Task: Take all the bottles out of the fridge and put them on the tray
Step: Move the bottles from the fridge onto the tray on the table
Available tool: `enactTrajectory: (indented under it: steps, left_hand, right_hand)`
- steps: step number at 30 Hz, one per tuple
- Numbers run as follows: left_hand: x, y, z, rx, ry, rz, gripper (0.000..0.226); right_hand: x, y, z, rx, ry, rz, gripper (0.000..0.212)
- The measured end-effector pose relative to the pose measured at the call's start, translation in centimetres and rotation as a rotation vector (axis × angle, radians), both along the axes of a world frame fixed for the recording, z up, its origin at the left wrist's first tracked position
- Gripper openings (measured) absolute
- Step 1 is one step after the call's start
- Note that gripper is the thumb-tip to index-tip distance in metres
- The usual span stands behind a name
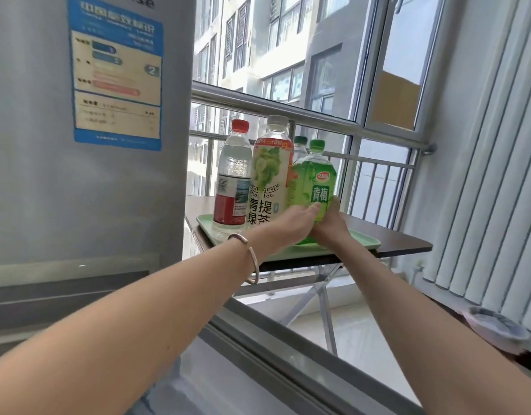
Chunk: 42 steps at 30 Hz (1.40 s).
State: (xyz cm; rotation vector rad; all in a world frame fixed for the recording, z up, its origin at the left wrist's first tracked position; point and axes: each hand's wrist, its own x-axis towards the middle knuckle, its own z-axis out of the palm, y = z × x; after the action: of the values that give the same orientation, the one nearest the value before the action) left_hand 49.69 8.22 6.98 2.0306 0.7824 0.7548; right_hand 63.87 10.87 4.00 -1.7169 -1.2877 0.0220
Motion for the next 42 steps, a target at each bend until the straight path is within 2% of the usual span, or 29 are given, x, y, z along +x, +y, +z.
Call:
enactTrajectory:
  steps: [4, 6, 7, 9, 10, 11, 12, 14, 16, 18, 22, 27, 31, 37, 40, 42]
  left_hand:
    - [0.1, -0.1, 0.0, 0.011, 0.012, 0.002, 0.056]
    - [-0.2, -0.4, 0.2, -0.007, 0.021, -0.007, 0.056]
    - [-0.4, -0.5, 0.3, -0.015, 0.026, -0.011, 0.056]
    - [-0.9, -0.7, 0.6, -0.005, 0.048, -0.002, 0.055]
    - [-1.3, -0.7, 0.7, 0.009, 0.062, 0.007, 0.055]
    - [-1.8, -0.9, 0.8, 0.014, 0.064, 0.007, 0.055]
    - [-2.3, -1.0, 1.1, 0.013, 0.054, 0.007, 0.053]
    - [-3.6, -1.7, 1.4, 0.036, 0.045, 0.041, 0.049]
    - [-5.7, -2.5, 1.9, 0.098, 0.081, 0.086, 0.049]
    - [-8.0, -3.2, 1.9, 0.156, 0.128, 0.133, 0.047]
    - [-14.1, -4.2, 0.7, 0.310, 0.327, 0.271, 0.043]
    - [-22.5, -4.9, -3.5, 0.407, 0.517, 0.408, 0.041]
    - [-28.4, -4.5, -7.6, 0.352, 0.637, 0.456, 0.044]
    - [-33.8, -1.5, -15.3, 0.239, 0.897, 0.423, 0.039]
    - [-35.3, 1.7, -20.3, 0.179, 0.930, 0.390, 0.038]
    - [-35.8, 3.8, -23.5, 0.115, 0.962, 0.421, 0.048]
  right_hand:
    - [0.0, 0.3, 0.5, -0.054, -0.049, 0.034, 0.062]
    - [-0.3, 0.2, 0.8, -0.100, -0.030, 0.028, 0.071]
    - [-0.7, -0.1, 0.9, -0.130, -0.022, 0.022, 0.086]
    - [-0.8, 0.1, 0.6, -0.197, -0.035, -0.038, 0.140]
    - [-1.0, 0.0, 0.3, -0.212, -0.057, -0.095, 0.152]
    - [-1.2, -0.4, 0.0, -0.182, -0.074, -0.144, 0.148]
    - [-2.0, -1.4, 0.0, -0.124, -0.114, -0.188, 0.133]
    - [-4.1, -3.7, 0.2, 0.046, -0.226, -0.230, 0.087]
    - [-6.5, -5.4, 0.2, 0.185, -0.303, -0.172, 0.053]
    - [-9.2, -6.6, 0.0, 0.242, -0.350, -0.061, 0.041]
    - [-16.1, -8.0, -0.5, 0.211, -0.465, 0.167, 0.046]
    - [-25.1, -8.1, -2.9, -0.026, -0.493, 0.411, 0.057]
    - [-30.7, -6.9, -7.1, -0.203, -0.452, 0.520, 0.056]
    - [-36.1, -3.8, -16.1, -0.511, -0.444, 0.636, 0.082]
    - [-36.8, -1.9, -20.6, -0.652, -0.472, 0.630, 0.096]
    - [-37.1, -0.2, -23.1, -0.741, -0.519, 0.627, 0.106]
